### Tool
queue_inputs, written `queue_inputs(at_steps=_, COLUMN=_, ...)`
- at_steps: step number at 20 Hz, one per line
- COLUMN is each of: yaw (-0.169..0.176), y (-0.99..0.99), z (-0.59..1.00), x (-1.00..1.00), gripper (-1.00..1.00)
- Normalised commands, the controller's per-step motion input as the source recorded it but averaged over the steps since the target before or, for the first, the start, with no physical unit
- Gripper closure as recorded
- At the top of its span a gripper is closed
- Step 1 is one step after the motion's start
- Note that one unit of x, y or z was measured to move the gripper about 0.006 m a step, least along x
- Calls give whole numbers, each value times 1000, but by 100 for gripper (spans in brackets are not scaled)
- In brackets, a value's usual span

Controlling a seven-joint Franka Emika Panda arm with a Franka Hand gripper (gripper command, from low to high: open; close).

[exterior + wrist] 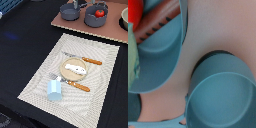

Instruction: Interact with the objects in diverse but meaningful ways.

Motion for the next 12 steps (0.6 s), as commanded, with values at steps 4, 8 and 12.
queue_inputs(at_steps=4, yaw=-1, y=255, z=-181, x=146, gripper=-100)
queue_inputs(at_steps=8, yaw=0, y=307, z=-189, x=46, gripper=-100)
queue_inputs(at_steps=12, yaw=6, y=374, z=-217, x=46, gripper=-100)
